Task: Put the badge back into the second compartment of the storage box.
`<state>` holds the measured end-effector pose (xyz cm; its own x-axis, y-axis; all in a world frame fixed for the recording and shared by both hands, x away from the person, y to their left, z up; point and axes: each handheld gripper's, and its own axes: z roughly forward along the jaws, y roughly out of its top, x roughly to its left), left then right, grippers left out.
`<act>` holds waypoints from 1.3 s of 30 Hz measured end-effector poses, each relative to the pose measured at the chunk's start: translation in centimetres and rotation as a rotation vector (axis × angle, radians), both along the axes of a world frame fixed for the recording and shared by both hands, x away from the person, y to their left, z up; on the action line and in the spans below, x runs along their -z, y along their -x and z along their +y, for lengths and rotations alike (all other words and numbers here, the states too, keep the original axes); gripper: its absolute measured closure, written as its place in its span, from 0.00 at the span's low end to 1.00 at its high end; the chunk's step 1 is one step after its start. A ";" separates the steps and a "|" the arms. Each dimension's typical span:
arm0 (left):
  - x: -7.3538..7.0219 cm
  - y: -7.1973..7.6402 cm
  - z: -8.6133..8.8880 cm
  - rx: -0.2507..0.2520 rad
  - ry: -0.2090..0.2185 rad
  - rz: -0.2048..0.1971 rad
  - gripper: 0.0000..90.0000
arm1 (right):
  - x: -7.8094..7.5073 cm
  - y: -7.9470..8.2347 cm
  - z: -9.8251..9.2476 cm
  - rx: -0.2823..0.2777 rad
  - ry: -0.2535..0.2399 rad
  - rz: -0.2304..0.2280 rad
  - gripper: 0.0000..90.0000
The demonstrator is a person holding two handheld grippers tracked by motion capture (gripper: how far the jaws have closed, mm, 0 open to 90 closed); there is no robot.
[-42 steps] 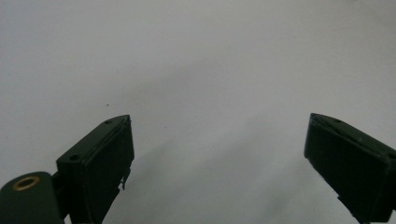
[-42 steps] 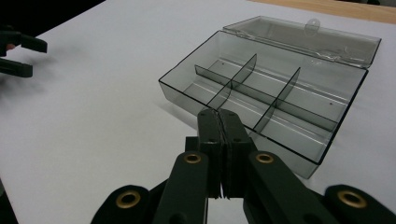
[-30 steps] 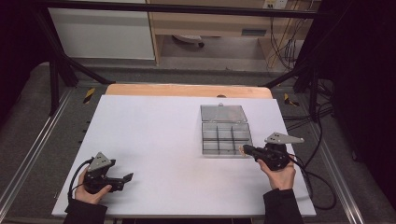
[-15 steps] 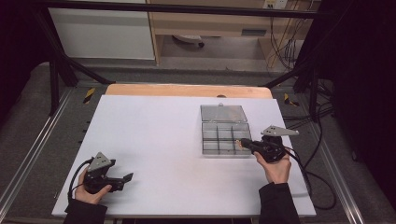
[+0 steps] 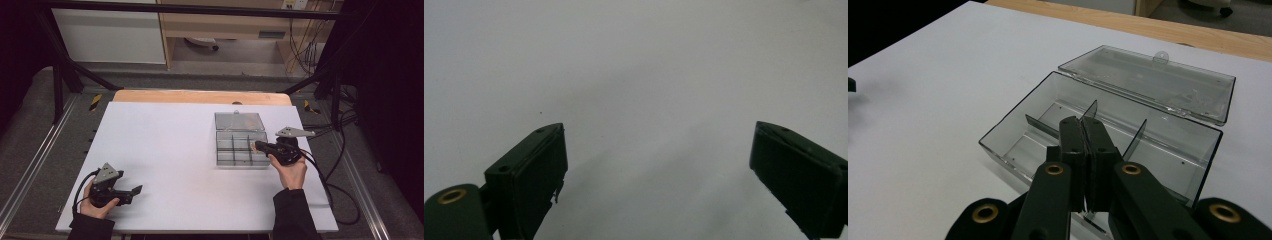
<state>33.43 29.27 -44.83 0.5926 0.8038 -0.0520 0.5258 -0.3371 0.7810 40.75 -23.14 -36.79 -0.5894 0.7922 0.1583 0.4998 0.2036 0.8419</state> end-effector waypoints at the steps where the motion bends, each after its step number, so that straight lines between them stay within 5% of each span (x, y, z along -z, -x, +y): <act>1: 0.0 0.0 0.0 0.000 0.000 0.000 0.09 | 0.0 -0.2 0.1 0.000 0.003 0.004 0.99; 39: 0.1 0.0 0.0 0.001 -0.001 0.002 0.09 | 1.8 -5.9 2.7 0.050 0.057 0.042 0.99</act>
